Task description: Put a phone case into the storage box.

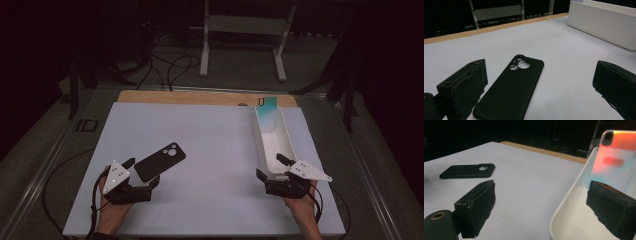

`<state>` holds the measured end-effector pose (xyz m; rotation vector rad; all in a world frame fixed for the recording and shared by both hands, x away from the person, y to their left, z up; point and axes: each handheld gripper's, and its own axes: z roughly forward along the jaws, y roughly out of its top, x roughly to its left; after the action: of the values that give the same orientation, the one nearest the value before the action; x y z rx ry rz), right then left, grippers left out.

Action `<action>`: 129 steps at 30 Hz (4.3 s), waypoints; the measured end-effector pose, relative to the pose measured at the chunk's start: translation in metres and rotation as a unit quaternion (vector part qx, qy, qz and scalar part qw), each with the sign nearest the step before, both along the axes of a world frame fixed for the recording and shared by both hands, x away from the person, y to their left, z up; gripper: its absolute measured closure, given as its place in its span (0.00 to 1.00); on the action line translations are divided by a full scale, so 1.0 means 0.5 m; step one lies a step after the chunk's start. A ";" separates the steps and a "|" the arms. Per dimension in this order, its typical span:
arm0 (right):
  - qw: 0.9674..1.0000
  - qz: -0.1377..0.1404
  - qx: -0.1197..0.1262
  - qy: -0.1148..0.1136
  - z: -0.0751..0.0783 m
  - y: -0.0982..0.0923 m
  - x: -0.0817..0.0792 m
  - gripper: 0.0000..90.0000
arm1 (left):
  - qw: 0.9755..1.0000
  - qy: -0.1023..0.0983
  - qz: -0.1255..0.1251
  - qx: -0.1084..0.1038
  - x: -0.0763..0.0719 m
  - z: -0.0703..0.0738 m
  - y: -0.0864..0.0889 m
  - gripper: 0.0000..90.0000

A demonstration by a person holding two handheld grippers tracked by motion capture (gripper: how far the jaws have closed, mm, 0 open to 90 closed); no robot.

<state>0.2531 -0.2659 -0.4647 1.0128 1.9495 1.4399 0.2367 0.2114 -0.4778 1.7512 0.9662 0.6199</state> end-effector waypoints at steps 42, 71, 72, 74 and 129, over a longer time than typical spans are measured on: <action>1.000 -0.003 0.000 -0.015 -0.027 0.000 -0.014 0.09 | 0.993 0.083 -0.033 0.083 0.091 0.030 0.000 0.00; 1.000 -0.003 0.002 -0.010 -0.031 -0.003 -0.012 0.09 | 0.959 0.227 -0.072 0.156 0.225 -0.050 -0.002 0.00; 1.000 -0.004 0.002 -0.011 -0.031 -0.003 -0.012 0.09 | 0.958 0.231 -0.071 0.154 0.227 -0.053 -0.001 0.00; 1.000 -0.004 0.002 -0.010 -0.032 -0.004 -0.012 0.09 | 0.956 0.237 -0.074 0.156 0.230 -0.059 -0.002 0.00; 1.000 -0.006 -0.004 -0.007 -0.036 -0.001 -0.011 0.10 | 0.953 0.242 -0.068 0.172 0.193 -0.034 -0.055 0.18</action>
<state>0.2474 -0.2663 -0.4825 1.0066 1.9336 1.4273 0.3334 0.1837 -0.4949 2.3271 1.0976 0.2788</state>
